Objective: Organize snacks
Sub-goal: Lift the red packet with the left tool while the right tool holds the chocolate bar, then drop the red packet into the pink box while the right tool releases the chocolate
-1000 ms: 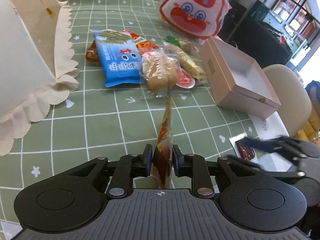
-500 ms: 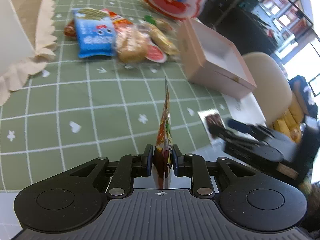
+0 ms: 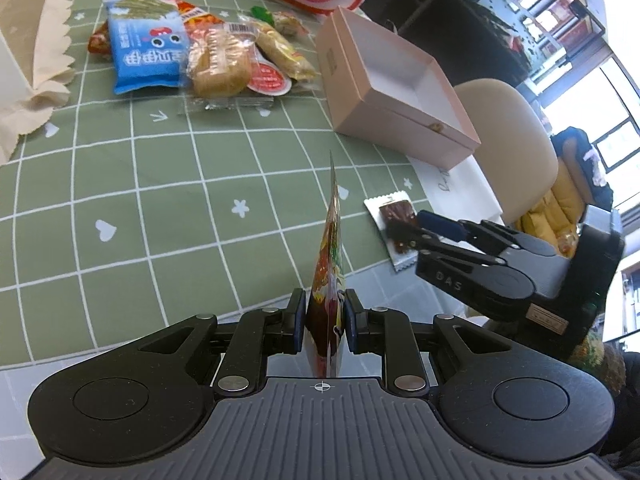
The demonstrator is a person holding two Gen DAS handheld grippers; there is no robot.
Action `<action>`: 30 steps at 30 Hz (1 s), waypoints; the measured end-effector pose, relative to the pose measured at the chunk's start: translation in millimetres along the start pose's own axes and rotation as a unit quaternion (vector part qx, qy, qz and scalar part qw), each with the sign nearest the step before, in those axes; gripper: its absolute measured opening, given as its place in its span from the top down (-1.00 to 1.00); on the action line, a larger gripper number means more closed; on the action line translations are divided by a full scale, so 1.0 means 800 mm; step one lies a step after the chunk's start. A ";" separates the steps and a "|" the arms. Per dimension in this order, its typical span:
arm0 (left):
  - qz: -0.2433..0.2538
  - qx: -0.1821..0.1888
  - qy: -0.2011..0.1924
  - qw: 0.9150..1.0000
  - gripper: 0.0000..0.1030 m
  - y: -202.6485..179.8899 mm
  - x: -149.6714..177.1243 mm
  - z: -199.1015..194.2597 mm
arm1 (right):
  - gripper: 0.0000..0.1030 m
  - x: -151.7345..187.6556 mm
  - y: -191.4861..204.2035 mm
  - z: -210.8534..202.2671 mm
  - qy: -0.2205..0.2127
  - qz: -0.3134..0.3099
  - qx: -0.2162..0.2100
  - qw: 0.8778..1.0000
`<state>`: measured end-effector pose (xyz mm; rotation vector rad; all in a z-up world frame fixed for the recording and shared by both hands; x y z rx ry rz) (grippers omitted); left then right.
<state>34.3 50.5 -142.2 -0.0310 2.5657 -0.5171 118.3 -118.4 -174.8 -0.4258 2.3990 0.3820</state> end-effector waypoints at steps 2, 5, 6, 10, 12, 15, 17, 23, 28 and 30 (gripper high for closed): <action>0.000 0.005 0.002 1.000 0.54 -0.002 0.000 0.003 | 0.28 0.000 -0.002 -0.007 -0.007 -0.005 0.001 1.000; 0.003 0.012 0.005 1.000 0.54 -0.006 -0.002 0.007 | 0.28 0.001 -0.006 -0.018 -0.013 -0.011 0.006 1.000; 0.006 0.015 0.006 1.000 0.54 -0.008 -0.003 0.009 | 0.28 0.001 -0.008 -0.022 -0.014 -0.011 0.006 1.000; 0.015 0.034 0.018 0.999 0.54 -0.019 -0.007 0.014 | 0.28 -0.004 -0.019 -0.043 -0.013 -0.001 0.008 1.000; 0.014 0.060 0.020 0.998 0.54 -0.028 -0.016 0.013 | 0.28 -0.012 -0.027 -0.061 -0.016 0.006 0.005 1.000; 0.021 0.101 -0.006 0.995 0.54 -0.044 -0.057 0.003 | 0.28 -0.036 -0.039 -0.099 -0.044 0.008 0.003 0.999; 0.038 0.111 -0.043 0.992 0.54 -0.056 -0.104 -0.006 | 0.28 -0.057 -0.048 -0.126 -0.076 0.009 0.005 0.997; 0.039 0.092 -0.116 0.988 0.55 -0.074 -0.261 0.035 | 0.28 -0.101 -0.076 -0.176 -0.157 0.024 0.018 0.987; -0.016 0.107 -0.102 0.989 0.46 -0.053 -0.321 0.137 | 0.28 -0.101 -0.102 -0.177 -0.175 0.047 0.042 0.983; -0.014 0.074 -0.101 0.992 0.46 -0.045 -0.324 0.160 | 0.28 -0.097 -0.113 -0.175 -0.172 0.060 0.049 0.982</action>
Point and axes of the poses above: each gripper's, at about its wrist camera, not at the fingertips, and z roughly the way its jaws point, y to its left, x to its underside, the point moved 3 cm from there along z, roughly the way its jaws point, and after that the axes turned 15 degrees about z, right-handed, at the moved point
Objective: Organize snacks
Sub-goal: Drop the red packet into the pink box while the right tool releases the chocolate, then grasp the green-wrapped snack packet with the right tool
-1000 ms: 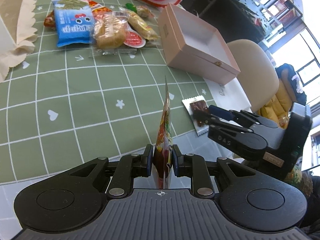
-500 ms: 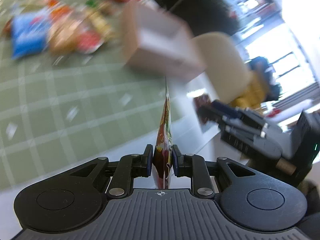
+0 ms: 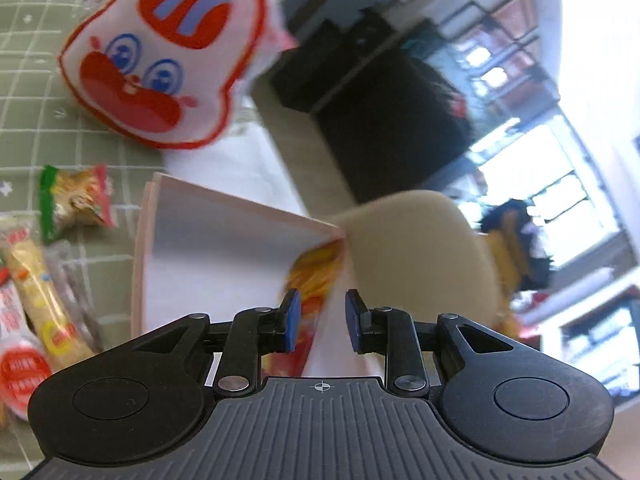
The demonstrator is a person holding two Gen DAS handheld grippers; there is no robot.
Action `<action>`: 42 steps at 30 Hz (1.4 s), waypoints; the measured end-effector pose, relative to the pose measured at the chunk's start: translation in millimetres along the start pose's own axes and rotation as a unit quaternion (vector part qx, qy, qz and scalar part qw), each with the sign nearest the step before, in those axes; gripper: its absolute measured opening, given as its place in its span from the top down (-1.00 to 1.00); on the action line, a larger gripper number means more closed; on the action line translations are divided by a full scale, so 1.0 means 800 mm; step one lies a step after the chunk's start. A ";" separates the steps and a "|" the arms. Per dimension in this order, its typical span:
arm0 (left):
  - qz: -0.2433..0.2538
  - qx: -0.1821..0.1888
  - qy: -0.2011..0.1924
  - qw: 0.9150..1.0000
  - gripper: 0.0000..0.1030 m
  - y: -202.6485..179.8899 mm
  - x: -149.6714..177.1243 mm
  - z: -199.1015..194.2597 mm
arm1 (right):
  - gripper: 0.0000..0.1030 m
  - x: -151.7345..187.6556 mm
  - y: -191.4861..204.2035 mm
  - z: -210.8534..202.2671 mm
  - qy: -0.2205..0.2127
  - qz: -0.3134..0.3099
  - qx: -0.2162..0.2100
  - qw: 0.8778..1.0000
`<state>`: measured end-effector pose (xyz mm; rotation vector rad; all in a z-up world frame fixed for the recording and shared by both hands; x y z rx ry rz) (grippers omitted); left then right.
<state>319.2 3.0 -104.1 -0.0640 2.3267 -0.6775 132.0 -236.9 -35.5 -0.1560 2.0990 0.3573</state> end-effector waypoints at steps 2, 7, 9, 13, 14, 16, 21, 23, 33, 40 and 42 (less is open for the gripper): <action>0.014 -0.034 -0.011 0.999 0.46 0.009 0.006 0.000 | 0.28 0.001 -0.012 0.003 0.004 0.011 0.006 1.000; 0.046 -0.071 -0.047 0.995 0.46 0.003 0.042 -0.059 | 0.28 0.000 -0.027 0.019 0.018 0.015 -0.002 1.000; 0.060 -0.088 -0.048 0.993 0.46 -0.008 0.062 -0.088 | 0.28 -0.009 -0.020 0.037 0.026 0.016 -0.018 0.999; 0.047 -0.118 -0.012 0.992 0.46 -0.026 0.122 -0.126 | 0.28 -0.037 0.006 0.096 0.041 0.003 -0.055 0.998; 0.037 -0.118 -0.005 0.992 0.46 -0.027 0.138 -0.132 | 0.28 -0.043 0.013 0.112 0.041 -0.003 -0.060 0.997; 0.016 -0.114 0.012 0.993 0.46 -0.026 0.170 -0.142 | 0.26 -0.053 0.028 0.146 0.037 -0.014 -0.080 0.996; -0.019 -0.152 0.032 0.988 0.46 -0.002 0.223 -0.180 | -0.04 -0.032 0.054 0.200 0.067 -0.038 -0.064 0.995; -0.041 -0.168 0.024 0.985 0.46 0.014 0.231 -0.199 | -0.07 -0.014 0.061 0.199 0.085 -0.030 -0.082 0.993; -0.105 -0.211 -0.010 0.972 0.46 0.073 0.249 -0.278 | -0.09 0.016 0.162 0.204 0.144 -0.056 -0.128 0.980; -0.104 -0.192 0.009 0.976 0.46 0.104 0.271 -0.307 | -0.09 -0.033 0.239 0.305 0.239 -0.003 -0.122 0.963; -0.101 -0.188 0.012 0.977 0.46 0.112 0.275 -0.315 | -0.19 -0.037 0.264 0.345 0.253 -0.026 -0.097 0.962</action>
Point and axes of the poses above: each gripper's, at about its wrist camera, not at the fingertips, and z roughly the way its jaws point, y to its left, x to its underside, the point moved 3 cm from there along z, roughly the way its jaws point, and after that the axes turned 15 degrees about z, right-handed, at the moved point
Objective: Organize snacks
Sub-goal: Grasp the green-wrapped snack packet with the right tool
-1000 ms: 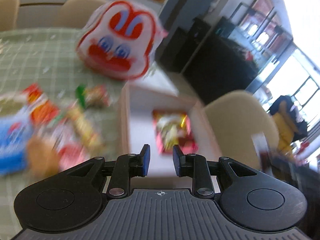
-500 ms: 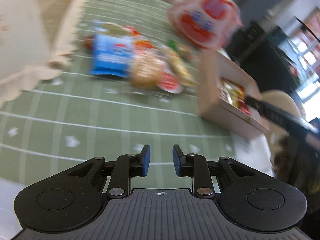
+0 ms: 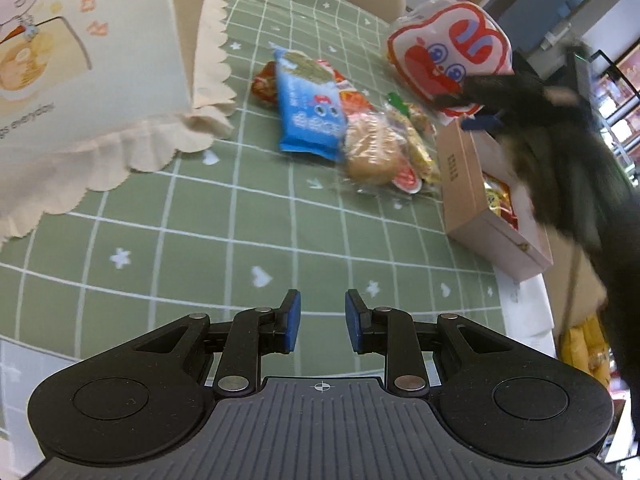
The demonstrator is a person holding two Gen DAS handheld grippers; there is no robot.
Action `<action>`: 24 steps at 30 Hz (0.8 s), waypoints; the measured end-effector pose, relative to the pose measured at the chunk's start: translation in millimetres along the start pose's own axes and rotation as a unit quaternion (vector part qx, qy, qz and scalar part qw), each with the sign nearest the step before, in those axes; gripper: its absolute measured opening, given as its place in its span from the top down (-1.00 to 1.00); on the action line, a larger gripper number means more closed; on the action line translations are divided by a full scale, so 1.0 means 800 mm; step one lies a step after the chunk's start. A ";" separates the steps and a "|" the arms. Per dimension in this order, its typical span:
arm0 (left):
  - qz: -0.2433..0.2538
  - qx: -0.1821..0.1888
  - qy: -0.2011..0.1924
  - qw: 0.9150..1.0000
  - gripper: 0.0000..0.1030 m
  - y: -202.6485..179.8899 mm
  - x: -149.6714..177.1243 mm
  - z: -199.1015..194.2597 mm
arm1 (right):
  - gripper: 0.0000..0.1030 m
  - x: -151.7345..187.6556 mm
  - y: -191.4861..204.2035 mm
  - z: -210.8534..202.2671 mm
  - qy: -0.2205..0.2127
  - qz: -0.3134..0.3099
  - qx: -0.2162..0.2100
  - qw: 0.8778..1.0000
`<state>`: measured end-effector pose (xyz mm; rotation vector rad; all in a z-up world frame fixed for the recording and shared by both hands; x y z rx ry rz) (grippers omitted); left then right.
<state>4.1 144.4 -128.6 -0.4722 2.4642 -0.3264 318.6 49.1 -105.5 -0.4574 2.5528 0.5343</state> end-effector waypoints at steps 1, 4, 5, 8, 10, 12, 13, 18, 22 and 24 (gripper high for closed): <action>0.002 0.002 0.002 1.000 0.46 0.006 0.001 -0.003 | -0.21 -0.012 0.007 0.021 0.019 -0.010 0.013 1.000; 0.006 0.006 0.001 1.000 0.46 0.026 0.005 -0.014 | -0.21 -0.042 0.014 0.073 0.064 -0.012 0.037 0.997; 0.005 0.007 -0.001 1.000 0.46 0.032 0.006 -0.017 | -0.21 -0.051 0.014 0.088 0.080 -0.007 0.038 0.996; -0.006 0.014 -0.004 1.000 0.46 0.047 0.006 -0.021 | -0.22 -0.076 0.011 0.120 0.098 -0.003 0.060 0.993; -0.010 0.018 -0.006 1.000 0.46 0.051 0.004 -0.019 | -0.28 -0.086 0.008 0.140 0.119 -0.006 0.077 0.990; -0.014 0.022 -0.006 1.000 0.46 0.053 0.000 -0.014 | -0.31 -0.091 0.004 0.155 0.135 -0.017 0.088 0.987; -0.015 0.023 -0.006 1.000 0.46 0.053 -0.002 -0.010 | -0.31 -0.093 0.002 0.161 0.142 -0.017 0.092 0.985; -0.015 0.028 -0.004 0.999 0.46 0.042 -0.011 0.012 | 0.04 -0.088 -0.005 0.160 0.141 -0.014 0.090 0.986; -0.002 0.034 0.001 0.999 0.46 0.024 -0.022 0.032 | 0.64 -0.073 0.003 0.116 0.148 -0.027 0.038 0.988; 0.009 0.036 0.002 0.999 0.46 0.013 -0.032 0.043 | 0.64 -0.059 0.008 0.079 0.143 -0.035 0.008 0.989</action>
Point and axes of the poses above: each gripper's, at about its wrist camera, not at the fingertips, and z roughly the way its jaws point, y to its left, x to its underside, the point moved 3 cm from there along z, roughly the way its jaws point, and after that the axes turned 15 degrees about z, right-handed, at the moved point
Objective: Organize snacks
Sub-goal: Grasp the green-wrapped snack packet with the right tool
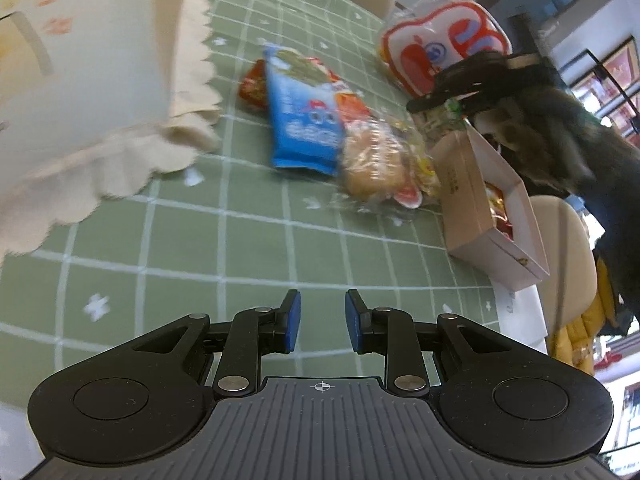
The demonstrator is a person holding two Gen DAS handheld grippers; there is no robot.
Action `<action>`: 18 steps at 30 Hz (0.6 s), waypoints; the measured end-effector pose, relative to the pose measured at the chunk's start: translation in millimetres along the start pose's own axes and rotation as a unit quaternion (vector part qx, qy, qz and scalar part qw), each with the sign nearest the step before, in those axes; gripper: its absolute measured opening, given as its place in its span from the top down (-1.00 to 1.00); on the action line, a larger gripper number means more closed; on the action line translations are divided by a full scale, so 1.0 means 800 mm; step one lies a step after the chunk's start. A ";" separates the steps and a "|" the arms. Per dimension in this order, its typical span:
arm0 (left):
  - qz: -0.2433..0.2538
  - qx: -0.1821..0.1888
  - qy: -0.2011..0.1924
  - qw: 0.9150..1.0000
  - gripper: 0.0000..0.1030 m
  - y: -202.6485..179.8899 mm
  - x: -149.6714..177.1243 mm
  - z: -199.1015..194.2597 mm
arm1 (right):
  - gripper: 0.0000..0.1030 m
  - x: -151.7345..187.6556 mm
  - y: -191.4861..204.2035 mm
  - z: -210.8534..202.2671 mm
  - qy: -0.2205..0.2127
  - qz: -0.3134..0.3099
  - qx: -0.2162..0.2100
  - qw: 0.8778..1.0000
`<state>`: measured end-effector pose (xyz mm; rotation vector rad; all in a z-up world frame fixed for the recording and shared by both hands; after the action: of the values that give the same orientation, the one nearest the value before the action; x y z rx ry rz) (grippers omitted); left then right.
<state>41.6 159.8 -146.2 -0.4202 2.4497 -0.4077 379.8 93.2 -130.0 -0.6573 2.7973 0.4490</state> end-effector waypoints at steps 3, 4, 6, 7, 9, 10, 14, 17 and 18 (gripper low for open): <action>0.023 -0.002 -0.008 1.000 0.46 -0.017 -0.022 0.015 | 0.64 0.050 -0.001 -0.054 -0.007 -0.007 -0.054 0.999; 0.029 -0.006 -0.013 0.999 0.46 -0.021 -0.031 0.019 | 0.64 0.072 -0.003 -0.070 -0.009 -0.005 -0.072 0.997; 0.039 -0.012 -0.022 0.999 0.46 -0.028 -0.051 0.029 | 0.64 0.120 -0.014 -0.103 -0.018 -0.007 -0.089 0.996; 0.041 -0.013 -0.028 0.999 0.46 -0.030 -0.061 0.033 | 0.64 0.140 -0.019 -0.115 -0.025 -0.012 -0.088 0.996; 0.038 -0.020 -0.035 0.998 0.46 -0.029 -0.084 0.045 | 0.64 0.190 -0.034 -0.135 -0.043 -0.022 -0.073 0.996; 0.033 -0.029 -0.037 0.998 0.46 -0.028 -0.095 0.053 | 0.64 0.215 -0.043 -0.142 -0.057 -0.029 -0.058 0.996; 0.033 -0.060 -0.054 0.996 0.46 -0.034 -0.123 0.071 | 0.64 0.295 -0.073 -0.140 -0.112 -0.041 0.030 0.992; 0.079 -0.075 -0.045 0.993 0.46 -0.057 -0.133 0.091 | 0.64 0.339 -0.093 -0.128 -0.139 -0.043 0.087 0.986; 0.102 -0.090 -0.040 0.990 0.46 -0.066 -0.133 0.097 | 0.63 0.351 -0.098 -0.124 -0.144 -0.042 0.101 0.984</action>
<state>181.0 139.0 -130.0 -0.2500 2.4287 -0.0811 156.6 -118.2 -139.1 -0.6095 2.4886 0.2199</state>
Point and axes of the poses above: each gripper's, at about its wrist camera, not at the fingertips, and z roughly the way its jaws point, y to its left, x to its underside, the point moved 3 cm from there along z, roughly the way its jaws point, and after that the axes turned 15 degrees about z, right-handed, at the moved point
